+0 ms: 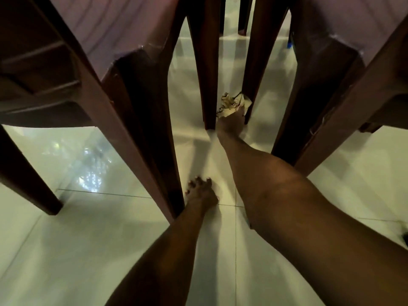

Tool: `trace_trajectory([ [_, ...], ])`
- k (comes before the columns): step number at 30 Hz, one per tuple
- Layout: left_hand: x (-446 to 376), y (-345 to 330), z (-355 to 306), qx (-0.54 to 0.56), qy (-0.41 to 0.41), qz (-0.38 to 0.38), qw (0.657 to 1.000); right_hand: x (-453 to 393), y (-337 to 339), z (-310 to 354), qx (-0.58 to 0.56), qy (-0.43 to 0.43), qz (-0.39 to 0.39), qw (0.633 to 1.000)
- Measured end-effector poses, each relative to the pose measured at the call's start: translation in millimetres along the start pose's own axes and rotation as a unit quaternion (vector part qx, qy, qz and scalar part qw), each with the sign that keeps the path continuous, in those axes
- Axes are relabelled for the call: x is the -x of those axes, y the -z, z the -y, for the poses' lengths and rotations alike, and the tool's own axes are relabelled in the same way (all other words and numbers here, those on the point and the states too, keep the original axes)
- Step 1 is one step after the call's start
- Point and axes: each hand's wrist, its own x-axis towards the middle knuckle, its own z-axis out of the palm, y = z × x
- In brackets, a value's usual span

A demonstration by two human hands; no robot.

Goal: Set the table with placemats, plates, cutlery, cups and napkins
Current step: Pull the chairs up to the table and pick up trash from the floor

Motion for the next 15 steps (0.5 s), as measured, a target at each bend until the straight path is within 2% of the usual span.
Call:
trace_trajectory([
  [3,21.9,16.5,-7.4,0.151,0.009,-0.049,0.987,25.8,14.6,1.2,0.010,-0.015,0.002,1.000],
  [6,62.8,34.6,-19.1,0.293,0.017,-0.117,0.949,61.3,43.4,1.4,0.028,-0.038,0.055,0.997],
  [10,121.5,49.3,-25.1,0.484,0.031,-0.070,0.872,112.2,88.0,12.7,0.086,-0.060,0.133,0.986],
  [13,185.4,63.2,-24.1,0.556,0.061,-0.034,0.828,151.0,131.1,44.0,0.109,-0.055,0.171,0.978],
  [15,241.6,80.6,-23.9,0.576,0.071,-0.029,0.814,178.6,165.8,72.5,0.125,-0.069,0.198,0.970],
])
